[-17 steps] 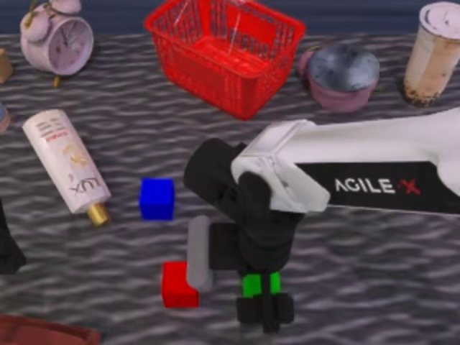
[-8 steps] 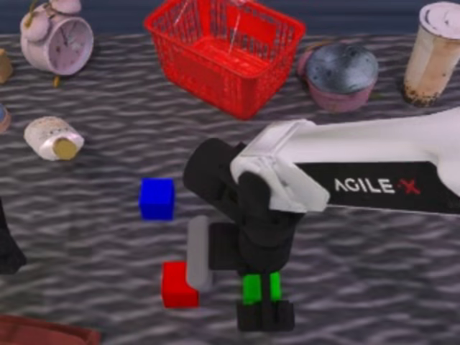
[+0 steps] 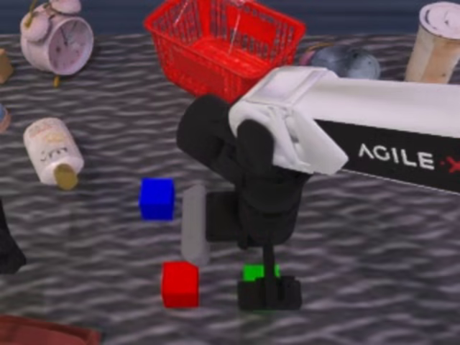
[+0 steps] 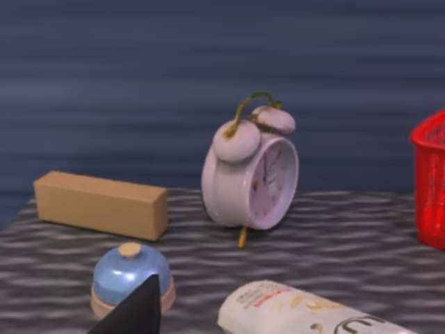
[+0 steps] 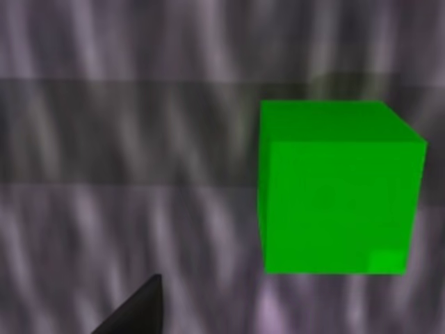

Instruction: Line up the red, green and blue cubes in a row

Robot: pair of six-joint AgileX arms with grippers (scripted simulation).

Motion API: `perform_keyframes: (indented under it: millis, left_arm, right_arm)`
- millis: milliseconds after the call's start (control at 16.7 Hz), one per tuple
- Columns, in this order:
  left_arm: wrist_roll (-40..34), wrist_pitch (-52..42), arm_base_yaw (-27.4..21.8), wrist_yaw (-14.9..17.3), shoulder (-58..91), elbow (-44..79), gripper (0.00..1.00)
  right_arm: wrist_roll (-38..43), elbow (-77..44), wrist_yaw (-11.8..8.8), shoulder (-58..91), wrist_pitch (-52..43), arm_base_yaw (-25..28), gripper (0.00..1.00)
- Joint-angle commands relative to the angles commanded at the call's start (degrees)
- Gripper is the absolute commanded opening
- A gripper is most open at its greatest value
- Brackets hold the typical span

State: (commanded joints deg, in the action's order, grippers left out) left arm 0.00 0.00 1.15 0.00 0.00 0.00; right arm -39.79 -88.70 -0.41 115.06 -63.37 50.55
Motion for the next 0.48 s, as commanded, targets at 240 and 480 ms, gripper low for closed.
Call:
perform_keyframes:
  millis: [240, 480]
  left_arm:
    - [-0.01, -0.01, 0.00, 0.00, 0.01, 0.00, 1.00]
    - [-0.87, -2.34, -1.10, 0.16, 3.52, 3.50, 1.00]
  right_arm:
    - [0.01, -0.17, 0.01, -0.07, -0.28, -0.20, 1.00]
    - [0.96, 2.42, -0.39, -3.56, 2.26, -1.86, 1.00]
